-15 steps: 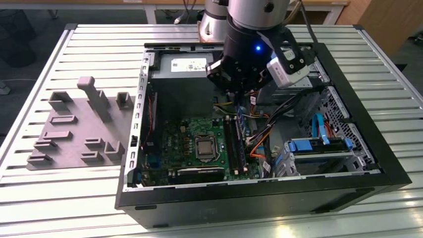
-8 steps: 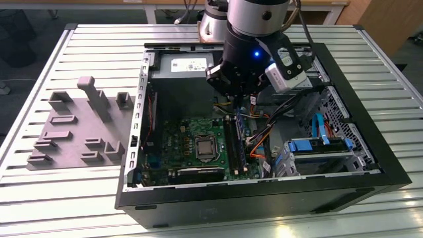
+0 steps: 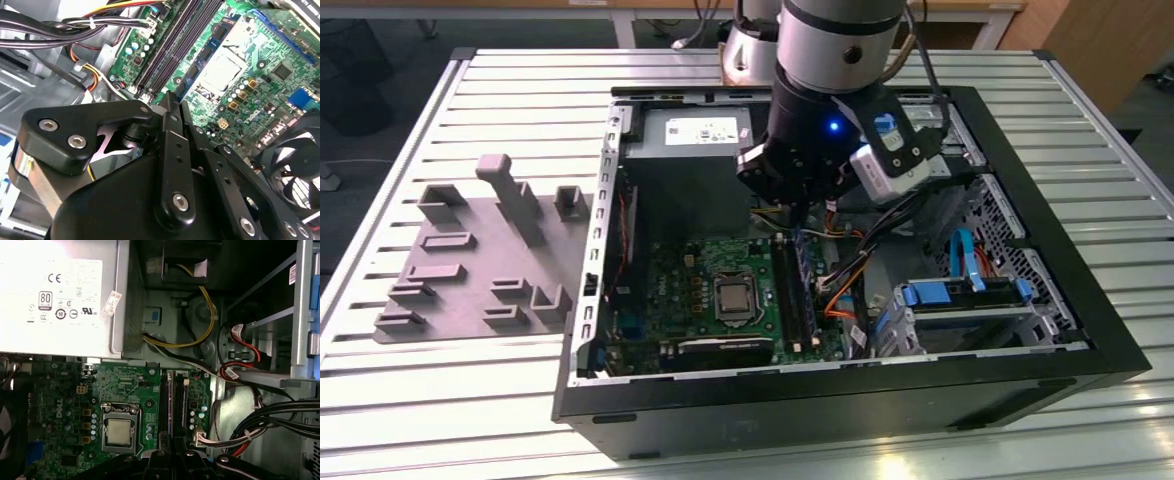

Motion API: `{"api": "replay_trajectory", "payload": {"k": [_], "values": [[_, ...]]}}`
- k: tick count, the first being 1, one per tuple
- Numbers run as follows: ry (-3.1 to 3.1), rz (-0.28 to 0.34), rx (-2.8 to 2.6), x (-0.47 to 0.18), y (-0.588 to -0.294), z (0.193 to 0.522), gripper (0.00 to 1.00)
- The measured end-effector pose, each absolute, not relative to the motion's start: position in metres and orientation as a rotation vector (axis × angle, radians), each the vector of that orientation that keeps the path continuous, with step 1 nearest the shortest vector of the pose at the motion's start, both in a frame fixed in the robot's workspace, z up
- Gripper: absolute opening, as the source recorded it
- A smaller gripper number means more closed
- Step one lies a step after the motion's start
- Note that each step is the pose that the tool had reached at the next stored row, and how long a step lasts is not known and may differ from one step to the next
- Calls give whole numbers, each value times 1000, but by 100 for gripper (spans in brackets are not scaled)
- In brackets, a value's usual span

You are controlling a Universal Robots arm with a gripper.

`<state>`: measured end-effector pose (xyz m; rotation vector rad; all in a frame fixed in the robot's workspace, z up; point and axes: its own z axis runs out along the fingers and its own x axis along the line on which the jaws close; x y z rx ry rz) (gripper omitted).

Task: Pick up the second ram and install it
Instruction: 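Insert the second ram into the second slot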

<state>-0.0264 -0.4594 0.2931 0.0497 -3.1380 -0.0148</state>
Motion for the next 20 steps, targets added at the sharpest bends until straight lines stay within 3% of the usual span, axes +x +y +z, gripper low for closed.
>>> {"api": "replay_trajectory", "payload": {"k": [20], "values": [[-3138,-15,24,-27,-467,273,14]]}}
